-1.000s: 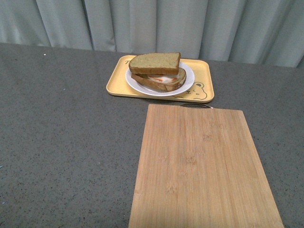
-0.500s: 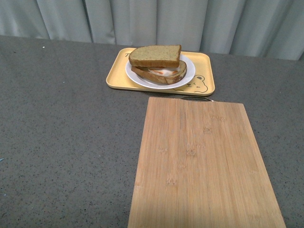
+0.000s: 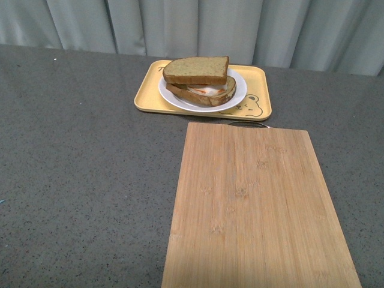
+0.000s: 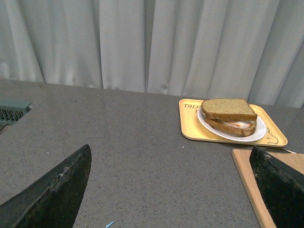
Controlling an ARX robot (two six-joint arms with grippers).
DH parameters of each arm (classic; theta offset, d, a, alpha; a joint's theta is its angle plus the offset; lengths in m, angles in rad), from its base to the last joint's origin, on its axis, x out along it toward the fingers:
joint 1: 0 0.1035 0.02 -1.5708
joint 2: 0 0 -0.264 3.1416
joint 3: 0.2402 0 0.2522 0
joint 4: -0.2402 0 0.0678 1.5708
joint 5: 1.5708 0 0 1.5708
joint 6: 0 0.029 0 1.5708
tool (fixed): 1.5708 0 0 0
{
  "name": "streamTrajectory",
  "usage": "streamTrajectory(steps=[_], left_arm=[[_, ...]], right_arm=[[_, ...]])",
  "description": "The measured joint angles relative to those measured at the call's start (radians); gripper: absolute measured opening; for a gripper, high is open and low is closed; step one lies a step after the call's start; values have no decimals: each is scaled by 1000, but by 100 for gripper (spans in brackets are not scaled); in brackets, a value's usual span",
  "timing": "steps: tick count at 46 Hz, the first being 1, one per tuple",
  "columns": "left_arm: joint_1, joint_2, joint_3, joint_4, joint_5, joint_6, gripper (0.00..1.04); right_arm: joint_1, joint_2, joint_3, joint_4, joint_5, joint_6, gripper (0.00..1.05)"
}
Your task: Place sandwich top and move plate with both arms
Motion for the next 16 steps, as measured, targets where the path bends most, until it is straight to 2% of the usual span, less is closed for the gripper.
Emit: streamTrajectory(steps=[16], left_arm=[[0,0,0,0,0,0,98]], right_arm=[[0,0,0,0,0,0,95]])
